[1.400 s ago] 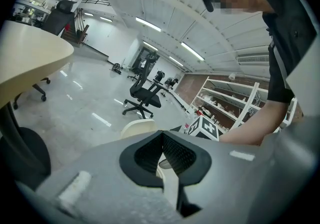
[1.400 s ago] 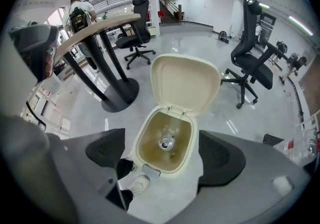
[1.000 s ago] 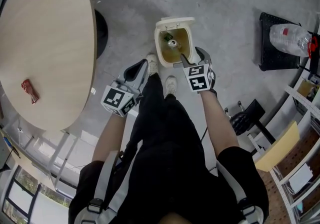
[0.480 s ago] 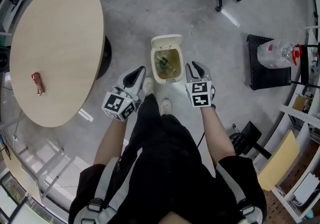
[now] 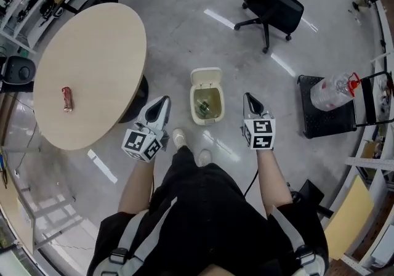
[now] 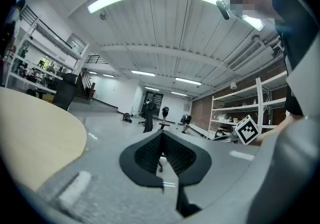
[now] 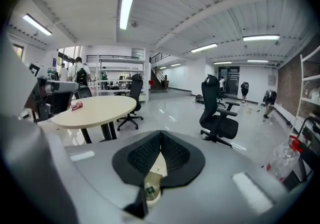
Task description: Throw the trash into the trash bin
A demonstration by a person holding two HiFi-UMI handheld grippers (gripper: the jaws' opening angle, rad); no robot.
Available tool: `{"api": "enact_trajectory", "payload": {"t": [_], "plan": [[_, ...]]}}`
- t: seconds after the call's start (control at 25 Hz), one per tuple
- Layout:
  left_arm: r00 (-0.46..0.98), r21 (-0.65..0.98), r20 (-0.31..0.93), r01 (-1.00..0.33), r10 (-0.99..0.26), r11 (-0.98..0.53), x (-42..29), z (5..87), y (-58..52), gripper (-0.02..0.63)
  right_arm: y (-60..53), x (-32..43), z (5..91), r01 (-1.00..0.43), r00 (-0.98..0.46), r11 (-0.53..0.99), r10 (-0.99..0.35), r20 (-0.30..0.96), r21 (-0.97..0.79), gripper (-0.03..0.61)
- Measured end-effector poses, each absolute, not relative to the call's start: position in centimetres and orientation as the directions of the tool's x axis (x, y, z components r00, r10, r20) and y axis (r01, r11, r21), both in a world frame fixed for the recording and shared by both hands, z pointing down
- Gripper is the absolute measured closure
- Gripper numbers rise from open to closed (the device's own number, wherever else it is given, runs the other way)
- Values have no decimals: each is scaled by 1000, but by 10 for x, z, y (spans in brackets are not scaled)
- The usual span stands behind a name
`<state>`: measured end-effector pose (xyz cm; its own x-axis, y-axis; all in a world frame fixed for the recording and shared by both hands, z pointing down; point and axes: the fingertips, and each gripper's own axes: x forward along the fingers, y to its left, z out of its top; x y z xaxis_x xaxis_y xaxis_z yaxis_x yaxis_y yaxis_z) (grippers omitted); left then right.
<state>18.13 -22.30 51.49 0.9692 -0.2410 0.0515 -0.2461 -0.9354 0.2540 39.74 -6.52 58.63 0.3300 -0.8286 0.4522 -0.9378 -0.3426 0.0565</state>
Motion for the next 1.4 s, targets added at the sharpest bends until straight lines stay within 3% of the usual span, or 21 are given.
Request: {"api": "enact_trajectory", "payload": {"t": [0.48, 0.92, 1.16, 1.4], "plan": [[947, 252, -49, -297, -319, -921, 112, 472, -239, 614, -31, 371, 539, -917, 377, -398, -856, 354, 16, 572], [953, 250, -72, -269, -295, -930, 12, 461, -256, 614, -46, 270, 511, -895, 377, -421, -890, 257, -146, 574], [961, 308, -119, -202, -248, -930, -14, 454, -254, 614, -20, 233, 503, -874, 418, -457, -881, 222, -165, 574], [969, 261, -97, -196, -228, -945, -35, 463, -245, 614, 0, 198, 500, -862, 442, -473, -877, 187, -182, 574]]}}
